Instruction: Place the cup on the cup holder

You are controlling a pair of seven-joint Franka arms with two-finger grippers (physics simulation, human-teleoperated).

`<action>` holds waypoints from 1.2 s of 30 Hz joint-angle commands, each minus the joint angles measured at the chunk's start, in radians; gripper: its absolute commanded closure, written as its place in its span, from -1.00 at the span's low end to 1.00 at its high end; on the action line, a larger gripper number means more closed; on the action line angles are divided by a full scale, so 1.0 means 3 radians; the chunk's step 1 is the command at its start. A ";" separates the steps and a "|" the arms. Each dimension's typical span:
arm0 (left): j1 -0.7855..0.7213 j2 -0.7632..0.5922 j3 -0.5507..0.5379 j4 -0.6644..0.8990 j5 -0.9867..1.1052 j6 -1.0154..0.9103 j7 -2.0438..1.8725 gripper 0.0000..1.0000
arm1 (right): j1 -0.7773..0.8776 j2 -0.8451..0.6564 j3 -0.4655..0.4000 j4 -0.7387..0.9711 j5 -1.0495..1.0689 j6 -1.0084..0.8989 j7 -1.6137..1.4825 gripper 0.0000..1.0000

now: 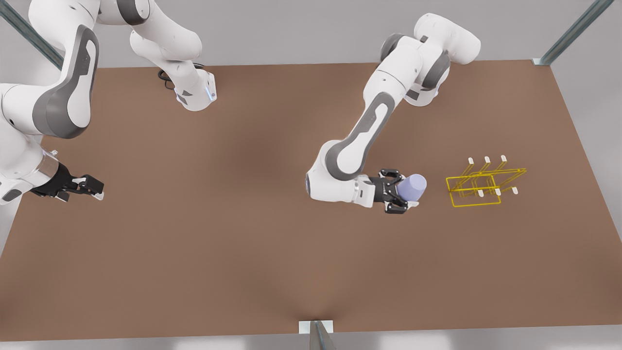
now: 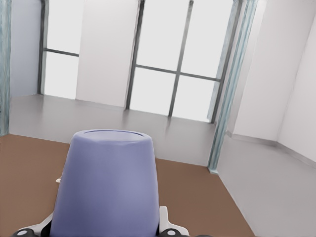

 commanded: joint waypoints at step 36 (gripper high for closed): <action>0.0516 -0.0633 0.0842 -0.2336 0.0373 0.0990 -0.0412 -0.65 | -0.0005 -0.0004 0.0000 0.0002 -0.0003 0.0004 0.0002 -1.00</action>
